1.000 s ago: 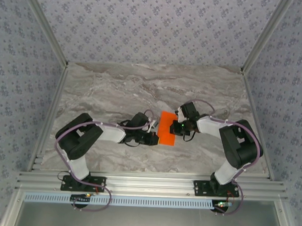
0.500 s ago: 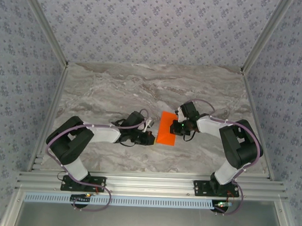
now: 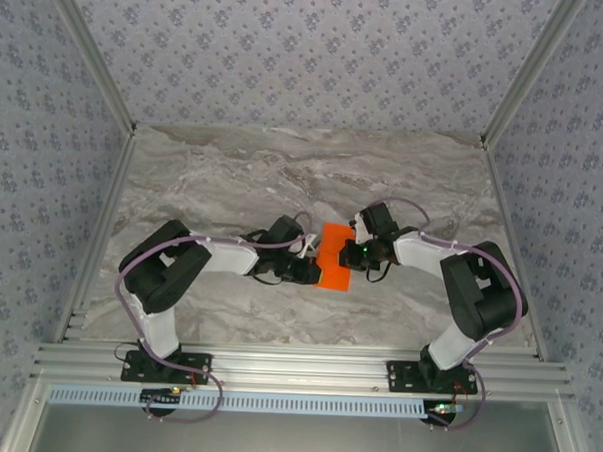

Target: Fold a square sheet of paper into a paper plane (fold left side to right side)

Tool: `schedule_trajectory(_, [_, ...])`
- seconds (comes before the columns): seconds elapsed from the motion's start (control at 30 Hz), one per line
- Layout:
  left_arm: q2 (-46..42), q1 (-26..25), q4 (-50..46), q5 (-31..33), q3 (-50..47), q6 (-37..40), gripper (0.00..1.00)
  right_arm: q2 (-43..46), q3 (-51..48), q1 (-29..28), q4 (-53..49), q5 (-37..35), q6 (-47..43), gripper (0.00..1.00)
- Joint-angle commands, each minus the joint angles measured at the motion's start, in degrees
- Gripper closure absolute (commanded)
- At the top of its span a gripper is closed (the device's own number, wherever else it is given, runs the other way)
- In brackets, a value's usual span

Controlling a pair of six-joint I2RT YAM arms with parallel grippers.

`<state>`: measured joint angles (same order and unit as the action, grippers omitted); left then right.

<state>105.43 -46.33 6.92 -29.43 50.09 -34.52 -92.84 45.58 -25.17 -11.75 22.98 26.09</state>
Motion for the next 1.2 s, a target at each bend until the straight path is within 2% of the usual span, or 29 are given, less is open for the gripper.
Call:
schedule_trajectory(0.0, [1.0,-0.9,-4.2,2.0,1.7,2.5,0.95,3.5,1.5,-0.5,-1.8,1.1,0.6,0.96])
schedule_trajectory(0.23, [1.1,-1.4,-7.7,6.0,1.5,3.4,0.95,5.5,0.4,-3.7,-1.4,2.3,3.2,0.96])
schedule_trajectory(0.57, [1.3,-2.2,-9.3,8.2,1.6,3.6,0.96,-0.5,1.2,-6.0,1.1,2.9,5.3,0.96])
schedule_trajectory(0.93, [1.7,-2.6,-9.3,9.5,1.4,2.9,0.96,-3.9,0.4,-6.5,2.2,3.5,6.5,0.96])
schedule_trajectory(1.17, [1.8,-2.5,-9.3,10.6,0.5,2.3,0.97,-5.8,0.8,-5.7,-1.3,0.7,4.4,0.96])
